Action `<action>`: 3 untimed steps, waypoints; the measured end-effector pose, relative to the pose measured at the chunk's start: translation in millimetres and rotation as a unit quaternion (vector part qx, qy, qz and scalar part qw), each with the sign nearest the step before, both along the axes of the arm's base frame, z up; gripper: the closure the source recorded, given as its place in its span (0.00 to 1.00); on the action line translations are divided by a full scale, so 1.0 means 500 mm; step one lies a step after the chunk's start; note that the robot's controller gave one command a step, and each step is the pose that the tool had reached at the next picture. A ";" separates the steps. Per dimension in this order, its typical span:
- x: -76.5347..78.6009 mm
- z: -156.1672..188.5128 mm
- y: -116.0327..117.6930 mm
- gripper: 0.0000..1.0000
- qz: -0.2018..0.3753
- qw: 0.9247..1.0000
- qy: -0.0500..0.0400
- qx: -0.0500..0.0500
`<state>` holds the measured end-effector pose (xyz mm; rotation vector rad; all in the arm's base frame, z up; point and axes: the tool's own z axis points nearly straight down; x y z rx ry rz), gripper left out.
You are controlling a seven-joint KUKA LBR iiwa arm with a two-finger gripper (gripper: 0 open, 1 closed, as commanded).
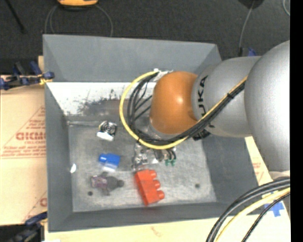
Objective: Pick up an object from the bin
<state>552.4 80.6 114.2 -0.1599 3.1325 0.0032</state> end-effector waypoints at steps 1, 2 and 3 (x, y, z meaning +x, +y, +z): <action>-0.001 0.001 -0.001 0.00 0.000 1.000 0.000 0.000; -0.092 -0.082 0.190 0.00 0.140 0.990 -0.003 -0.002; -0.090 -0.079 0.192 1.00 0.139 0.990 -0.005 0.000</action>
Offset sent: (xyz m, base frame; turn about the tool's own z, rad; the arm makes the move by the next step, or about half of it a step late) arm 0.0000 0.0000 0.0000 0.0000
